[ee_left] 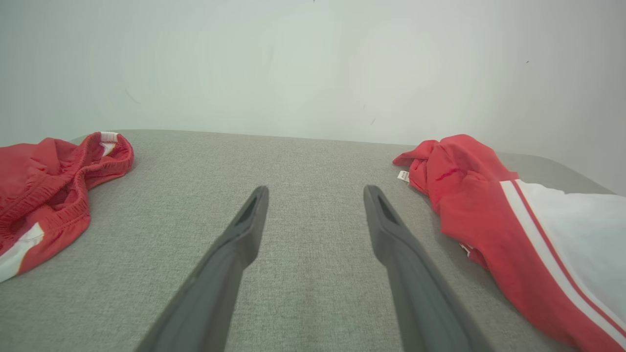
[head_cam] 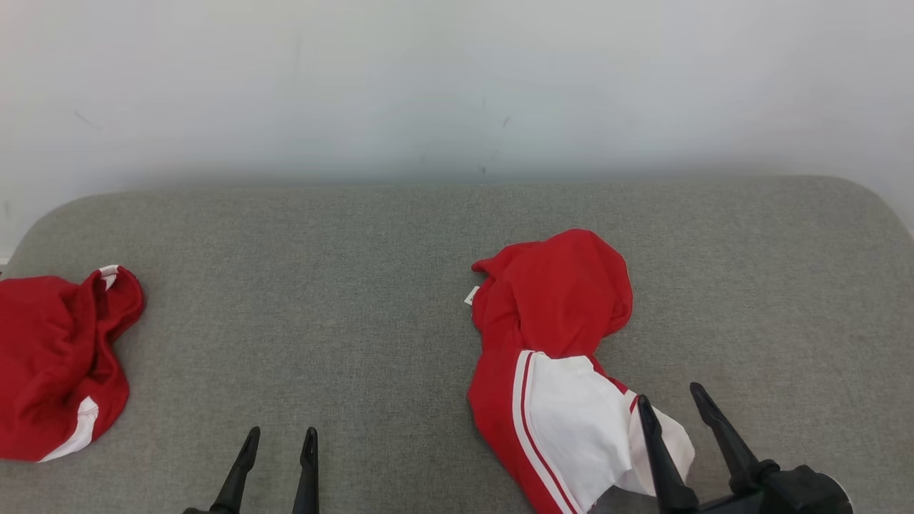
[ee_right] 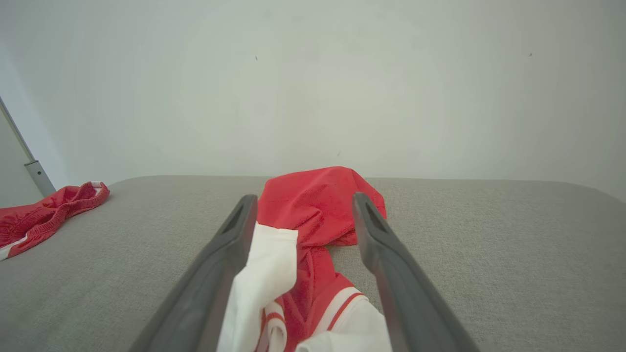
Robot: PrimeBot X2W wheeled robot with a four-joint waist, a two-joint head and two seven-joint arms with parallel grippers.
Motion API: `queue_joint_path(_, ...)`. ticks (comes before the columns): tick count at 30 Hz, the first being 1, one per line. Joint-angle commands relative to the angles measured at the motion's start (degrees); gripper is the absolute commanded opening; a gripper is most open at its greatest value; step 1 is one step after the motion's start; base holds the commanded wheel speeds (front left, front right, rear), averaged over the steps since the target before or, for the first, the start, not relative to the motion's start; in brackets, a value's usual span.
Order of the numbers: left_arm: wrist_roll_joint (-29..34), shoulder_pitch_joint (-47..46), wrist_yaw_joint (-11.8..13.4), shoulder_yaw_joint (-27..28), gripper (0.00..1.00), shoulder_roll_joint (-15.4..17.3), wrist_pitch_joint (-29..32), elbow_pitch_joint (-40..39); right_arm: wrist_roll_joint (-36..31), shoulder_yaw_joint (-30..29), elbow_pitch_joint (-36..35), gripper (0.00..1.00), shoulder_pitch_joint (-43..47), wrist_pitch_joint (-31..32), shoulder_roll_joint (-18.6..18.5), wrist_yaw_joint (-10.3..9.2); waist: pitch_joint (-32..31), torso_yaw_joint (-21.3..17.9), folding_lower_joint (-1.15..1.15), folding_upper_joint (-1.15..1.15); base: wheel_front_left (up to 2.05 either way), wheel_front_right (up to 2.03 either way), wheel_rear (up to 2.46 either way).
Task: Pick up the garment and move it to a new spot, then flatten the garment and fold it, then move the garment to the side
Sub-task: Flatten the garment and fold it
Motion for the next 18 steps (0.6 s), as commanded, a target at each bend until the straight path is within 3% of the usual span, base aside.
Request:
queue_joint_path(1,-0.16,0.13,-0.15,0.00,1.00,-0.05,-0.17,0.01,0.06,-0.66,0.14,1.00,0.72,-0.05,-0.76,-0.13,-0.22,-0.07,0.00,0.00,0.00,0.00,0.00)
queue_joint_path(9,0.72,0.53,-0.22,0.03,1.00,-0.06,-0.17,0.05,-0.36,-3.66,10.95,1.00,-5.53,1.36,-4.42,-0.13,-0.41,0.61,0.00,0.00,0.00,0.00,0.00)
queue_joint_path(18,0.25,-0.08,-0.28,0.02,1.00,-0.06,-0.17,0.35,0.21,0.34,26.60,1.00,-13.73,7.54,-7.24,-0.13,0.26,3.24,0.00,0.00,0.00,0.00,0.00)
